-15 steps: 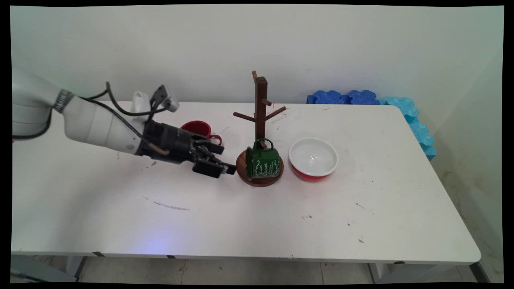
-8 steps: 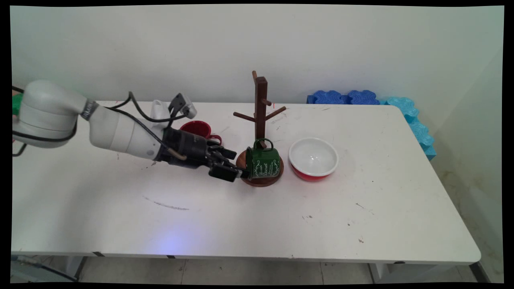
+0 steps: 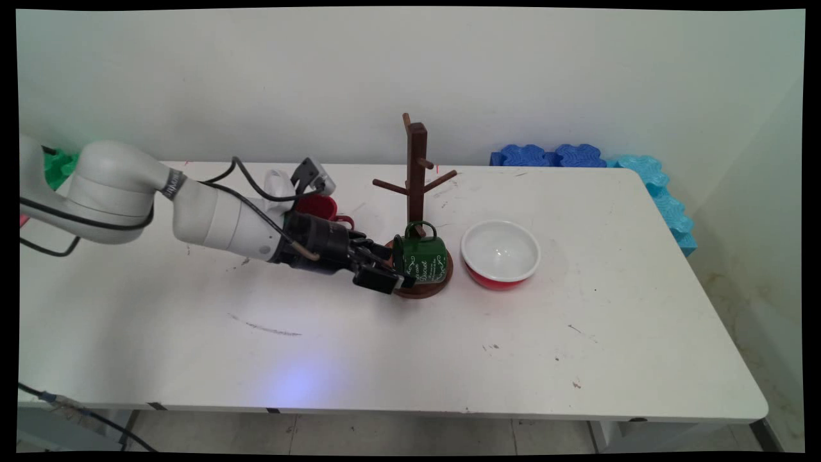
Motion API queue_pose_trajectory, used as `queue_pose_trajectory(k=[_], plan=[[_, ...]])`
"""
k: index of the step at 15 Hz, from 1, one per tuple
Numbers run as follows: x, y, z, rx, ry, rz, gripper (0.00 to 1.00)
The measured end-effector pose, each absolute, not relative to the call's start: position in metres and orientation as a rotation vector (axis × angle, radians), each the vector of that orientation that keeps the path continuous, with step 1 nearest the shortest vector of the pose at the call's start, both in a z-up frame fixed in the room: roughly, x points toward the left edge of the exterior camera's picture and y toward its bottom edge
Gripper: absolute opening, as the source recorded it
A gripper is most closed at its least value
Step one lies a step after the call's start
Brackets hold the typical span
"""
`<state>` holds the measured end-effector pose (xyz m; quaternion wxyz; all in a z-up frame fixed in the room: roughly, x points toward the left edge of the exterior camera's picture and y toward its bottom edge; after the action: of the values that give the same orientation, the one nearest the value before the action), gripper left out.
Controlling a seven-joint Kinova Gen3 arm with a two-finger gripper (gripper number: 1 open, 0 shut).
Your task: Pick up the green mug from the rack
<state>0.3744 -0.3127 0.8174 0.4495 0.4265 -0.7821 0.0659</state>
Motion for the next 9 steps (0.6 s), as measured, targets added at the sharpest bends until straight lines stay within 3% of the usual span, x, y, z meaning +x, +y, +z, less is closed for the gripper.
queue_pose_trajectory(k=[9], plan=[[0.364, -0.321, 0.804, 1.064, -1.925, 0.148, 1.0]])
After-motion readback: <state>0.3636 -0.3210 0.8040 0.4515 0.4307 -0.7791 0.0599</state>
